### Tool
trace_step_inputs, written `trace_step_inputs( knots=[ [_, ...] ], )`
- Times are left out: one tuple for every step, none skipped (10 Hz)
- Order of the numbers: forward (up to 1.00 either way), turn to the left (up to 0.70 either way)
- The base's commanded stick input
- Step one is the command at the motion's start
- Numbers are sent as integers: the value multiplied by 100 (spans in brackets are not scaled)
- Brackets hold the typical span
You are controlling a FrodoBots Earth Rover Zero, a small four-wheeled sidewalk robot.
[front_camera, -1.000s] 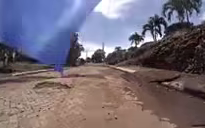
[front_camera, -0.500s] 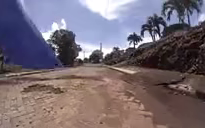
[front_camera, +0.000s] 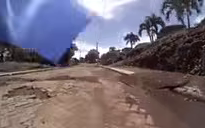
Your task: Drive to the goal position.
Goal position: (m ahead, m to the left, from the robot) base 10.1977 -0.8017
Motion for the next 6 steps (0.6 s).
trace_step_inputs(
  knots=[
    [70,0],
    [70,0],
    [70,0],
    [70,0],
    [70,0],
    [70,0]
  ],
)
